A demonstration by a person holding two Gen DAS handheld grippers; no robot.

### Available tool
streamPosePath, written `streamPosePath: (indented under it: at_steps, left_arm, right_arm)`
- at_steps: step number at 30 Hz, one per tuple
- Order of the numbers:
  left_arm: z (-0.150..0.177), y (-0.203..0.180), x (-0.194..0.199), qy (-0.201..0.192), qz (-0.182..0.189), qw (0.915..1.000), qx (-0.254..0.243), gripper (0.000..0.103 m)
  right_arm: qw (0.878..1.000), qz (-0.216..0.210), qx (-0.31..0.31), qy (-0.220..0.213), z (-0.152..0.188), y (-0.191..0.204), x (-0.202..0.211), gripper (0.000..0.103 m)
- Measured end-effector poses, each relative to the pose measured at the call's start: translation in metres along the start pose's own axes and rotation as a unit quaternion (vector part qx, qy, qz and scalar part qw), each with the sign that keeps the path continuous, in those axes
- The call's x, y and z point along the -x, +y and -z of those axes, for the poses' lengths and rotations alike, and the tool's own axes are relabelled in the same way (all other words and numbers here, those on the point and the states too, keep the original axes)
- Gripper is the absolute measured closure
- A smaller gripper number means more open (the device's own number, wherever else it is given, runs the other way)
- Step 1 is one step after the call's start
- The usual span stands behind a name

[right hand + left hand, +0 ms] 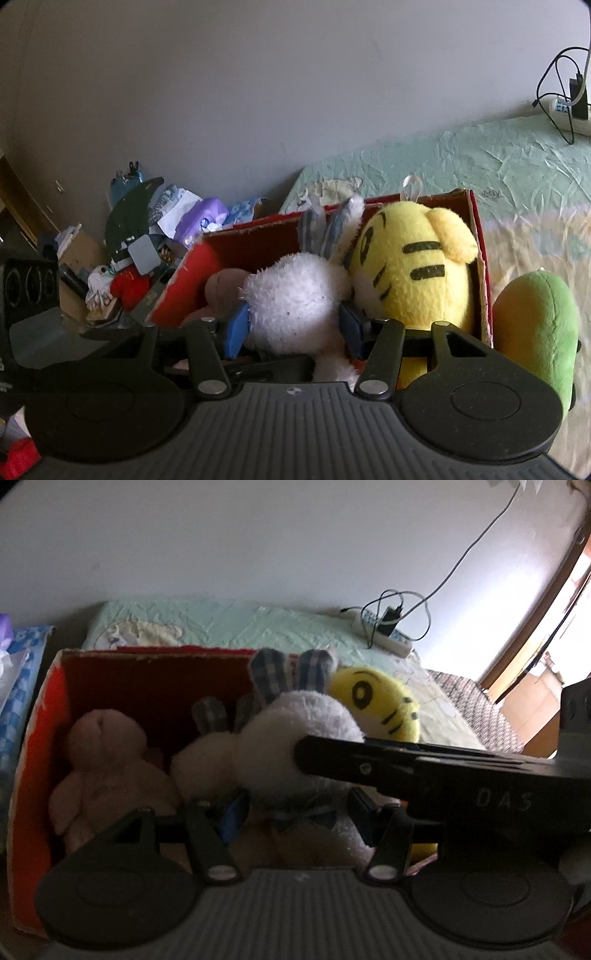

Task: Organize objects
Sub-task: 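Lower the bunny into the red box and open the right gripper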

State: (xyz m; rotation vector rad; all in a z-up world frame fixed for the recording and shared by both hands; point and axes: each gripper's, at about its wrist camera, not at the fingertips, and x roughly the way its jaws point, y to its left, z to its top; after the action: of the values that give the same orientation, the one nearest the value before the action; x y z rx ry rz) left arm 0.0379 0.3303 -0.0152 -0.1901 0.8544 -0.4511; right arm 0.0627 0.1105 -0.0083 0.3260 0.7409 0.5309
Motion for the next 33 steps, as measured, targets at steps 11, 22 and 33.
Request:
streamPosePath:
  at_steps: [11, 22, 33]
  left_arm:
    - [-0.005, -0.006, -0.009, 0.008, -0.019, 0.9996, -0.021, 0.033]
    - [-0.006, -0.020, -0.006, 0.026, -0.067, 0.9965, -0.043, 0.032]
    - [-0.004, -0.029, -0.006, 0.040, -0.110, 0.9922, -0.044, 0.030]
  right_arm:
    - [0.998, -0.013, -0.046, -0.031, 0.002, -0.012, 0.032, 0.045]
    - [0.998, -0.006, -0.060, -0.023, 0.012, -0.010, 0.019, 0.071]
    - [0.997, 0.002, -0.079, -0.026, 0.017, -0.013, 0.029, 0.065]
